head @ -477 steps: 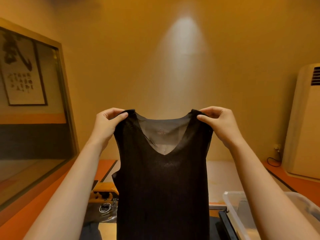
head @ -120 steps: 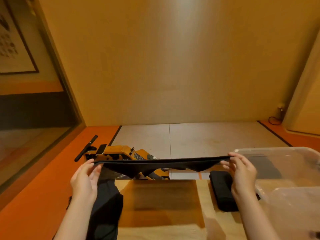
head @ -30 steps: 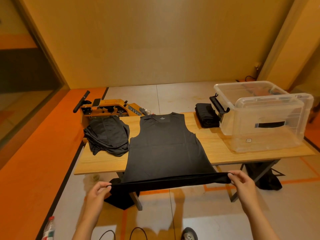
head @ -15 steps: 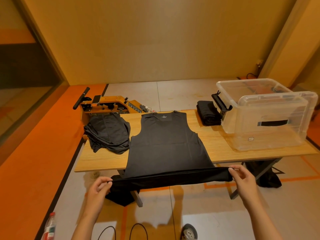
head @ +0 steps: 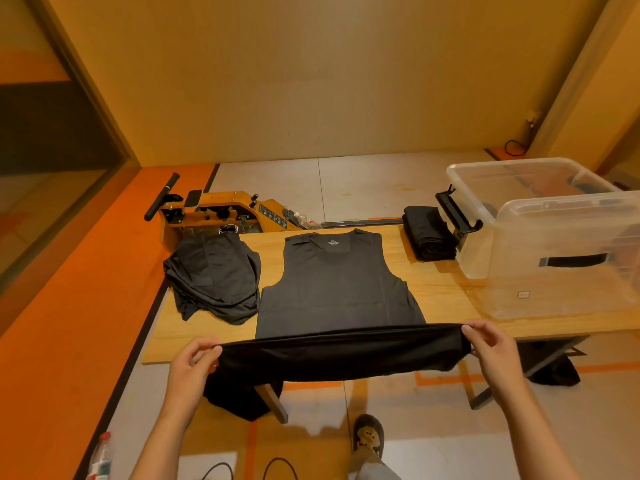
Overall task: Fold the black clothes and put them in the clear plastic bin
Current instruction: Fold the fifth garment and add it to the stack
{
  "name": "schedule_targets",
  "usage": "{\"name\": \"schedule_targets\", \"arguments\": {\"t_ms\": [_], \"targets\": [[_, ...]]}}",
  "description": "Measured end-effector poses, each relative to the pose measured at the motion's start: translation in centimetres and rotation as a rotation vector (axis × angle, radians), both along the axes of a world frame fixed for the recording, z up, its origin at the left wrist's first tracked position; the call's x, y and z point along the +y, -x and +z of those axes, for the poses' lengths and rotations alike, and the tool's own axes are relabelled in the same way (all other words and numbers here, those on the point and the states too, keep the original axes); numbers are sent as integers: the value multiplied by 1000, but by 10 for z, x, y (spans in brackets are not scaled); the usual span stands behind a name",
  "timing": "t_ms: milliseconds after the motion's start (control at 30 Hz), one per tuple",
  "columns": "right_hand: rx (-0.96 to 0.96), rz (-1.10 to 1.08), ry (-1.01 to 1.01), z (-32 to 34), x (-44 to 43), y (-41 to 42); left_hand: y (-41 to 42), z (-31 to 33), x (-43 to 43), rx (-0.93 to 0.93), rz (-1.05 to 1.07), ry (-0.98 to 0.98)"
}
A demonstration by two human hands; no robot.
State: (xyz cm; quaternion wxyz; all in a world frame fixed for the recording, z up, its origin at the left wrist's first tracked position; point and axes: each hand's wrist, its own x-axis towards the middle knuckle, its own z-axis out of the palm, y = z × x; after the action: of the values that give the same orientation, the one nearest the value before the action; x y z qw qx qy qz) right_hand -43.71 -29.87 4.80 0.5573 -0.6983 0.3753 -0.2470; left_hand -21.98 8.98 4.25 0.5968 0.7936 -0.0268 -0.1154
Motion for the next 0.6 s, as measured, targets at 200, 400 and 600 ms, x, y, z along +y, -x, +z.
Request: {"name": "schedule_targets", "arguments": {"t_ms": [200,400,600], "targets": [[-30,14,-103,3,-52,-69,-65,9,-42,-32,23,-7],[-5,12,-148,-9,-112,-162,-155,7,-108,7,30,-68],[381,121,-4,-65,-147,-245,-226,-43,-155,124,-50,-305]]}}
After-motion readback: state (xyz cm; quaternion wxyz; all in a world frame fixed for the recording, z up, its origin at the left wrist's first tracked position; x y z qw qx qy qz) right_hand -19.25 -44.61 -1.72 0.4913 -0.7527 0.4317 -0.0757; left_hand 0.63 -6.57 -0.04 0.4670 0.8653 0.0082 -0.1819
